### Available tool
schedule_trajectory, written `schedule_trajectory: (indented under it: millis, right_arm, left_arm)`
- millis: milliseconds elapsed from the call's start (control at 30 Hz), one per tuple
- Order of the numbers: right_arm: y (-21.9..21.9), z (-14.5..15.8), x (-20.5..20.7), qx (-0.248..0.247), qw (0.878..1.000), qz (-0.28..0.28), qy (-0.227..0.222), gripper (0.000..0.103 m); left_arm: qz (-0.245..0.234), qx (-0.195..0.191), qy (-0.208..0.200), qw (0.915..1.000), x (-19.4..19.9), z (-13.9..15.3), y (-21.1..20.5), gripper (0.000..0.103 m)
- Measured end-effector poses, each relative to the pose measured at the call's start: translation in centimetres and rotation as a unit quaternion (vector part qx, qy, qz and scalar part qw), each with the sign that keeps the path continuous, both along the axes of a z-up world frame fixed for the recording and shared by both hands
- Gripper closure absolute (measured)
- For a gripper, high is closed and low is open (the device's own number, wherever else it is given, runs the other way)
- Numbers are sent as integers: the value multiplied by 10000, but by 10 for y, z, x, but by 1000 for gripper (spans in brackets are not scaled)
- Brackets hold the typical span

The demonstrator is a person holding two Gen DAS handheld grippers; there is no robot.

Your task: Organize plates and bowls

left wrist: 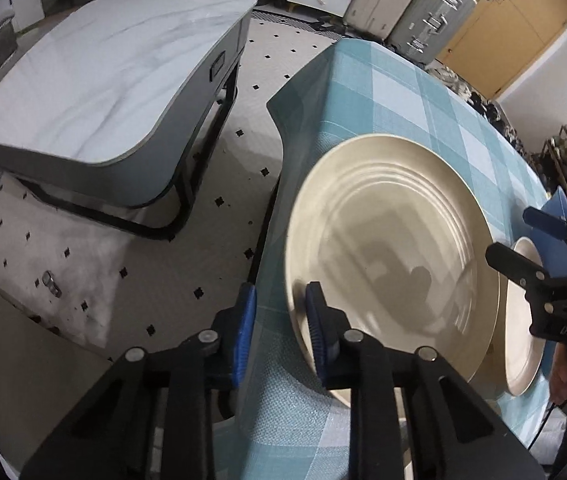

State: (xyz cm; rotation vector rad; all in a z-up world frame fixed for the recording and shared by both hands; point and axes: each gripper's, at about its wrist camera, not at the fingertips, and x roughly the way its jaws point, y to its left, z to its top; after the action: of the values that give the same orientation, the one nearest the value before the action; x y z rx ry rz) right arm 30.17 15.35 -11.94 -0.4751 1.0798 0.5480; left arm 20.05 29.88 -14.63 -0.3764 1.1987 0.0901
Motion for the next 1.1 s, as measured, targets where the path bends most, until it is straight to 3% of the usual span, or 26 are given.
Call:
schedule_trajectory:
  millis: [100, 167, 500, 733, 1100]
  right_arm:
    - [-1, -1, 3, -36, 10000, -35, 41, 11]
    - [-3, -3, 6, 16, 9998, -65, 175, 22]
    - [-5, -8, 8, -42, 9989, -137, 454, 53]
    - [-7, -10, 8, -46, 9985, -178, 513, 63]
    - [-21, -24, 17, 486, 9895, -510, 1265, 85]
  left_arm:
    - [-115, 85, 18, 9999, 1, 2, -5, 86]
    - [-130, 77, 33, 9999, 2, 2, -4, 87]
    - [-173, 187, 80, 9996, 1, 4, -2, 87]
    - [-149, 164, 92, 9997, 0, 5, -2, 87]
    - [-119, -30, 192, 9997, 1, 2, -2, 87]
